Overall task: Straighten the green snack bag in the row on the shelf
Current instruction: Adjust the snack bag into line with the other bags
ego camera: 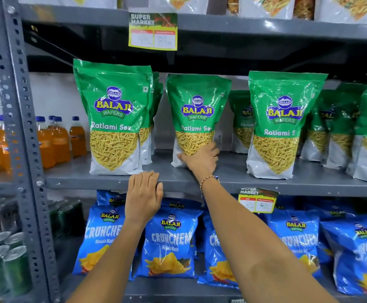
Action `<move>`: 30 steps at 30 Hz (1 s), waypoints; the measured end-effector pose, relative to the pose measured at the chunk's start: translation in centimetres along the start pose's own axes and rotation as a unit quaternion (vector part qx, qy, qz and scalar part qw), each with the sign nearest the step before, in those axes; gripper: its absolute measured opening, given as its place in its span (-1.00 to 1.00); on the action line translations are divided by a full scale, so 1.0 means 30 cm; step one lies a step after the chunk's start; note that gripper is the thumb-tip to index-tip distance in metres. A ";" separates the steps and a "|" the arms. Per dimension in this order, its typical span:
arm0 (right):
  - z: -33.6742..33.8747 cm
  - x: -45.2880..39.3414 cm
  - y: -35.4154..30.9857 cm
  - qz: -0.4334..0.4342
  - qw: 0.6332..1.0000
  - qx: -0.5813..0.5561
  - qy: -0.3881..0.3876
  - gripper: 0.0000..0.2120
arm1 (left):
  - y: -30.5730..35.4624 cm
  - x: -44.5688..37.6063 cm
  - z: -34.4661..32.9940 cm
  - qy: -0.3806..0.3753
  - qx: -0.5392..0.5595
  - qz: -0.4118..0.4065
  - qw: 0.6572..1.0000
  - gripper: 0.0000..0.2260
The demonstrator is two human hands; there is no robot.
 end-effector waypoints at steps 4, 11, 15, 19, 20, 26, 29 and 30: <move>0.040 0.056 0.002 0.018 0.999 0.017 0.024 0.03 | 0.002 -0.001 0.009 -0.019 -0.001 0.000 1.000 -0.70; 0.079 0.133 0.013 0.041 0.997 0.031 0.062 0.06 | 0.004 0.000 0.022 -0.037 0.003 0.001 0.999 -0.70; 0.100 0.160 0.016 0.048 0.996 0.035 0.069 0.06 | 0.008 -0.005 0.029 -0.056 0.001 0.001 0.998 -0.70; 0.114 0.185 0.013 0.047 0.996 0.032 0.065 0.07 | 0.010 -0.007 0.038 -0.071 0.000 0.004 0.997 -0.69; 0.118 0.189 0.012 0.046 0.996 0.032 0.064 0.07 | 0.010 -0.008 0.039 -0.072 0.001 0.004 0.997 -0.69; 0.139 0.202 0.001 0.033 0.998 0.035 0.045 0.08 | 0.007 -0.004 0.034 -0.079 -0.001 0.006 0.997 -0.71; 0.153 0.214 -0.001 0.032 0.998 0.038 0.040 0.10 | 0.008 -0.004 0.031 -0.088 -0.011 0.003 0.996 -0.71; 0.158 0.220 -0.001 0.033 0.998 0.038 0.038 0.10 | 0.007 -0.003 0.030 -0.090 -0.015 0.002 0.996 -0.70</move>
Point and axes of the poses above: each hand's wrist, its own x-axis away from the middle knuckle, its own z-axis out of the back of the hand, y = z × x, the point moved 4 cm from there along -x, towards the middle knuckle, and after that the axes turned 4 degrees about y, right-handed, at the moved point
